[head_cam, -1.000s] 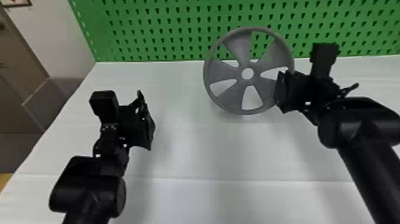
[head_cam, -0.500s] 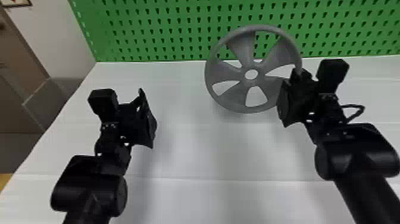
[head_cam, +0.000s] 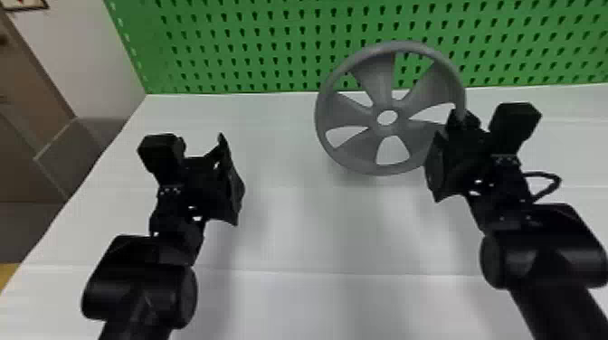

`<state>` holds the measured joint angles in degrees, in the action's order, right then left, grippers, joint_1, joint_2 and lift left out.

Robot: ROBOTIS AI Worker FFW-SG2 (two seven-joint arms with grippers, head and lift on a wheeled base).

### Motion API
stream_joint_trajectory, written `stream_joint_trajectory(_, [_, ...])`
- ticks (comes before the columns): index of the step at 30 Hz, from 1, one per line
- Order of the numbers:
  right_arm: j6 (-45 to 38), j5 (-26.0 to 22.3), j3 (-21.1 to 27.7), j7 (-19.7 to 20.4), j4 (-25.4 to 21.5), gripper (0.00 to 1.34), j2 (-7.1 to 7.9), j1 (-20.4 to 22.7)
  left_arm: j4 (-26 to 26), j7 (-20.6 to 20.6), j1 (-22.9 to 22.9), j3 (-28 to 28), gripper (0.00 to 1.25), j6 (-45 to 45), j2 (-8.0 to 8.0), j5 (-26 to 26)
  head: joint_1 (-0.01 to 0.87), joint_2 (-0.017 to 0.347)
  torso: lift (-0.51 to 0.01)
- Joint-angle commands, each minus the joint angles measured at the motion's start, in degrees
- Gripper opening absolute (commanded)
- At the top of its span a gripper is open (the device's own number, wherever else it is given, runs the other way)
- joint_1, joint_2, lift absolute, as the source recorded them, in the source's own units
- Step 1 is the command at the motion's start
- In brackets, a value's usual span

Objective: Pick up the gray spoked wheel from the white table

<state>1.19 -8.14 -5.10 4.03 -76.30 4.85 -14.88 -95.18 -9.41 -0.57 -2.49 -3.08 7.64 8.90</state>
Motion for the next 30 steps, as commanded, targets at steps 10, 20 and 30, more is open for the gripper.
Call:
stream_joint_trajectory(10, [0.91,-0.39,0.18,-1.57,-0.69,0.29,0.42,0.99,0.18,0.00,0.31,-0.14,0.80,-0.43,-0.08,-0.64,0.779,0.138,-0.065])
stream_joint_trajectory(20, [1.53,-0.39,0.71,-1.57,-1.13,0.29,-0.02,1.87,0.35,0.00,0.31,-0.23,0.80,-0.52,-0.08,-0.82,0.779,0.138,-0.065])
stream_joint_trajectory(30, [1.44,-0.30,1.85,-1.57,-1.48,0.29,-0.46,2.40,0.35,-0.17,0.31,-0.06,0.80,-0.87,-0.26,-1.17,0.779,0.138,-0.065])
